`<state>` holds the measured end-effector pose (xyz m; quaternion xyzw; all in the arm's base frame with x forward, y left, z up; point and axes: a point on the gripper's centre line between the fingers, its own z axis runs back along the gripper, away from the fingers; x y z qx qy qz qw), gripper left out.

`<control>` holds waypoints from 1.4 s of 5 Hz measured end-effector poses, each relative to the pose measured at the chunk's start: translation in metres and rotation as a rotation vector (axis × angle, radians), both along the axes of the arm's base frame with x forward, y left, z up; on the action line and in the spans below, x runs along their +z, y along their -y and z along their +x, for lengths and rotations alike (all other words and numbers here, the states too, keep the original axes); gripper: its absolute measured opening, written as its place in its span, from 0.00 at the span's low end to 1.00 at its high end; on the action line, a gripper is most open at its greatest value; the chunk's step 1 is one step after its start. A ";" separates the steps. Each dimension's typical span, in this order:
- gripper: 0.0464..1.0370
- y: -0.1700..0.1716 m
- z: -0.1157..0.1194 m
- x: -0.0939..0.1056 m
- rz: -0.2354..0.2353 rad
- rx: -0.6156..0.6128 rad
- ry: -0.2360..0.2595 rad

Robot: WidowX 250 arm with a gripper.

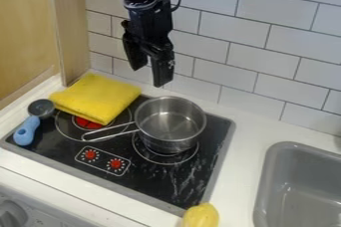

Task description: Picking the silver pot from the stove and place it to the left bunner on the left side

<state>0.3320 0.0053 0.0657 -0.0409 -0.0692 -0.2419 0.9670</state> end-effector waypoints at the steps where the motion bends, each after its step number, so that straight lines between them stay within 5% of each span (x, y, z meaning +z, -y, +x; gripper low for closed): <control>1: 0.96 0.002 -0.014 -0.018 -0.011 0.006 -0.067; 2: 0.96 0.004 -0.015 -0.024 -0.057 0.028 -0.090; 5: 0.89 0.007 -0.018 -0.054 -0.088 0.066 -0.211; 7: 0.28 0.004 -0.016 -0.055 -0.067 0.070 -0.206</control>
